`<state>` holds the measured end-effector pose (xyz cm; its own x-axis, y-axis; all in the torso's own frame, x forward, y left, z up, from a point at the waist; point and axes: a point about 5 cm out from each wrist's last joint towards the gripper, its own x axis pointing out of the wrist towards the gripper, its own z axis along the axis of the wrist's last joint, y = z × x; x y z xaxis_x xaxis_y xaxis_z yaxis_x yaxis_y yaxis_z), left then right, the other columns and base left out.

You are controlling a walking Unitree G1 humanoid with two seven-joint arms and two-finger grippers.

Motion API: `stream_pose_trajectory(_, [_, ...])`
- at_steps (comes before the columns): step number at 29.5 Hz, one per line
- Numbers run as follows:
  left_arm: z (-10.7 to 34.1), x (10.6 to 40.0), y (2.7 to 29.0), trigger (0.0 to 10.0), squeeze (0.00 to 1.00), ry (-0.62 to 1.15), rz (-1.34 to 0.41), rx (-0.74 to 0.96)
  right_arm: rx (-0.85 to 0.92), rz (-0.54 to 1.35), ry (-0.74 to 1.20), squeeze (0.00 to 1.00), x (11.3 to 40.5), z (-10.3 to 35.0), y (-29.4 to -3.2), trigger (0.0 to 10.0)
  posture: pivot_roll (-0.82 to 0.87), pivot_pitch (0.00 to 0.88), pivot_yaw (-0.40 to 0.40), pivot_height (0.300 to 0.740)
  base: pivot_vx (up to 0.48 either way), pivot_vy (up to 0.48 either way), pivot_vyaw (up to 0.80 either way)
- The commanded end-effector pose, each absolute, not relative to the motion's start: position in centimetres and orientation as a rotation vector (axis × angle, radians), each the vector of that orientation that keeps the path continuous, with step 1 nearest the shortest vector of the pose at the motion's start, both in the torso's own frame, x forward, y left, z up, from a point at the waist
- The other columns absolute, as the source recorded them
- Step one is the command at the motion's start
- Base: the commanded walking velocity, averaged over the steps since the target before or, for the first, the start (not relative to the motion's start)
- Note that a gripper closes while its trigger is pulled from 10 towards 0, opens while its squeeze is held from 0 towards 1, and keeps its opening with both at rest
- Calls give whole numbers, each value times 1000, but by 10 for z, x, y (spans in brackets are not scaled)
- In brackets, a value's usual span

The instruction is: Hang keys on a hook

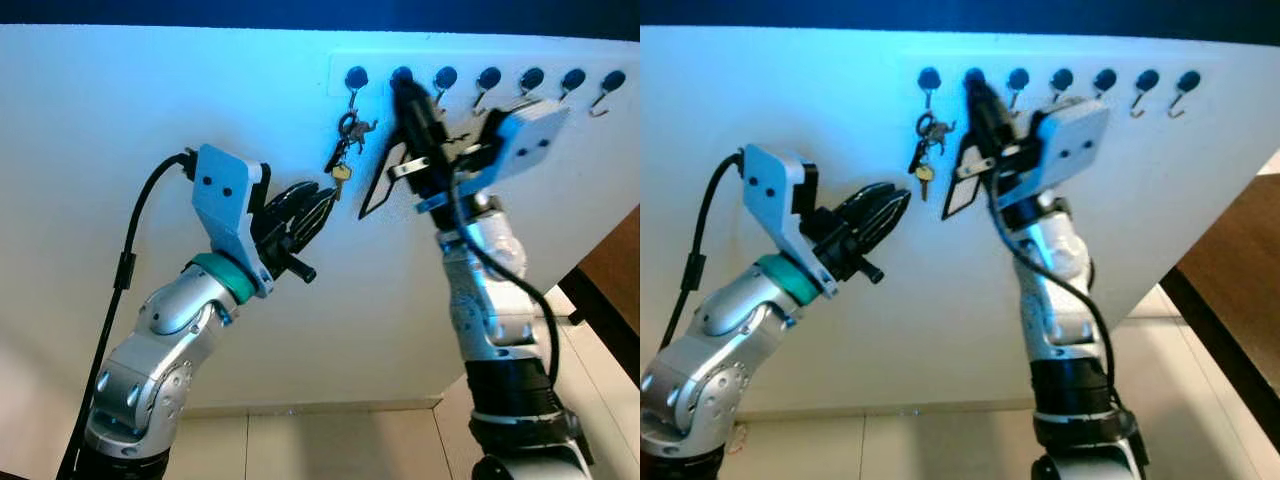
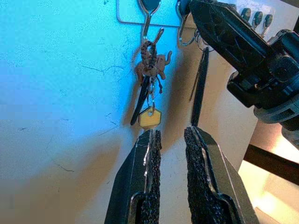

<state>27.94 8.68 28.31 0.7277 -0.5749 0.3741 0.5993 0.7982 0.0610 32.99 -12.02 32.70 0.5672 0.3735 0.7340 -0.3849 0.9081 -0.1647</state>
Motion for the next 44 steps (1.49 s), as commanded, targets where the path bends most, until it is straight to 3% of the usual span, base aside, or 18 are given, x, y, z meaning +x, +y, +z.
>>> stream_pose_trajectory(1, [281, 280, 85, 10000, 0, -370, -659, -67, 27, 425, -868, 0, 328, 327, -125, 10000, 79, 138, 89, 740, 0, 0, 0])
stream_pose_trajectory(10, [281, 280, 85, 10000, 0, -371, -661, -69, 7, 441, -822, 0, 331, 320, -122, 10000, 77, 139, 90, 740, 0, 0, 0])
stream_pose_trajectory(18, [281, 280, 85, 10000, 0, -371, -658, -70, -94, 489, -658, 0, 342, 294, -114, 10000, 79, 141, 90, 740, 0, 0, 0])
stream_pose_trajectory(31, [281, 280, 86, 10000, 0, -370, -659, -69, -64, 424, -671, 0, 342, 293, -122, 10000, 78, 141, 91, 740, 0, 0, 0])
stream_pose_trajectory(36, [280, 280, 86, 10000, 0, -367, -660, -68, 62, 325, -696, 0, 341, 295, -139, 10000, 75, 137, 94, 740, 0, 0, 0])
stream_pose_trajectory(44, [280, 280, 85, 10000, 0, -368, -665, -66, 281, 411, -557, 0, 348, 287, -131, 10000, 78, 130, 94, 740, 0, 0, 0])
